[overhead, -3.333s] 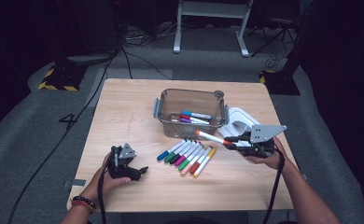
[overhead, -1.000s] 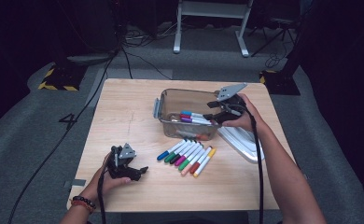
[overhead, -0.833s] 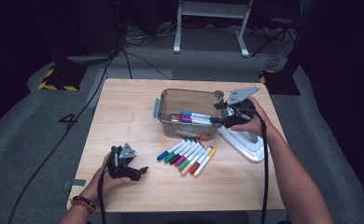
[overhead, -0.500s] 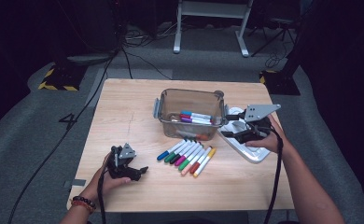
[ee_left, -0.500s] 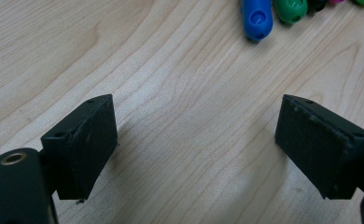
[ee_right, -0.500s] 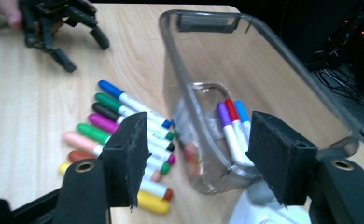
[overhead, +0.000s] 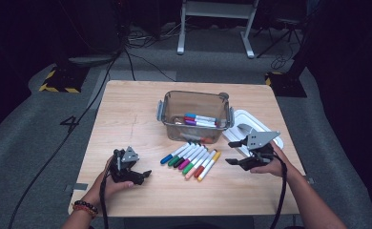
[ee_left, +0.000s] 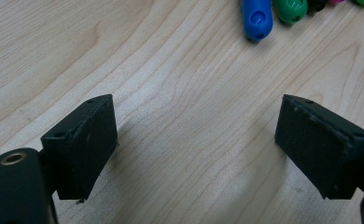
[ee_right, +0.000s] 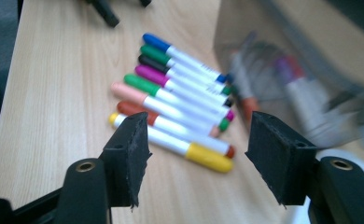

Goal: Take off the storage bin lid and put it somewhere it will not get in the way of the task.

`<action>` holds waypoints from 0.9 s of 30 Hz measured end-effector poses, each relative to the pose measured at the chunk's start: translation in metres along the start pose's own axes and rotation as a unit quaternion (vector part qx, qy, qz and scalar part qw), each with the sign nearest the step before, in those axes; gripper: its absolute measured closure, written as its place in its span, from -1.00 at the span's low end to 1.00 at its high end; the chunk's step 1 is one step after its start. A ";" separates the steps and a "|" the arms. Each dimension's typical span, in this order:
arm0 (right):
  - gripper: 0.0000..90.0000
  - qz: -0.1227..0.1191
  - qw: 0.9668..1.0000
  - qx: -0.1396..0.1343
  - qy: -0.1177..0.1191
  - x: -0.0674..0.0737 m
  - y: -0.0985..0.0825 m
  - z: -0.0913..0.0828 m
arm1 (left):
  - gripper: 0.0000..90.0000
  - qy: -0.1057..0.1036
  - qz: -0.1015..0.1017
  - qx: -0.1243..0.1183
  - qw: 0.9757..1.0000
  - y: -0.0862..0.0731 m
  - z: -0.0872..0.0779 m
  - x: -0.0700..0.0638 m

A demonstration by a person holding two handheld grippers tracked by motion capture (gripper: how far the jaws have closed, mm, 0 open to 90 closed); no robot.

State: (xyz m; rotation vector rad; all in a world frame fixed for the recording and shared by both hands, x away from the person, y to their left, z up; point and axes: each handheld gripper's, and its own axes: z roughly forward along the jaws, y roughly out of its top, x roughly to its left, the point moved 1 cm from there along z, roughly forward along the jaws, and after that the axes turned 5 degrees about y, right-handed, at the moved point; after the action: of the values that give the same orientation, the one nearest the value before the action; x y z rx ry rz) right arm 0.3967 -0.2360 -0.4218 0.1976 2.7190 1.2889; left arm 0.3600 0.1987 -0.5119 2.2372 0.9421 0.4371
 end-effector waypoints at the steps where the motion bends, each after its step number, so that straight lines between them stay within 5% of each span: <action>1: -0.12 0.002 1.000 0.011 0.009 0.001 -0.007 0.011 | -0.70 0.000 0.000 0.000 1.000 0.000 0.000 0.000; 11: -0.14 0.000 0.998 0.042 0.039 -0.005 -0.019 0.055 | -0.70 0.000 -0.002 0.000 1.000 0.000 0.000 0.000; 27: -0.14 -0.008 0.996 0.063 0.057 -0.014 -0.021 0.077 | -0.70 0.000 0.000 0.000 1.000 0.000 0.000 0.000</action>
State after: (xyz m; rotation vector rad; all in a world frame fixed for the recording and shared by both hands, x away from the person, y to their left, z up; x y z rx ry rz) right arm 0.4219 -0.1931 -0.4863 0.1179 2.8936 1.1599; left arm 0.3600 0.1987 -0.5118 2.2374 0.9419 0.4378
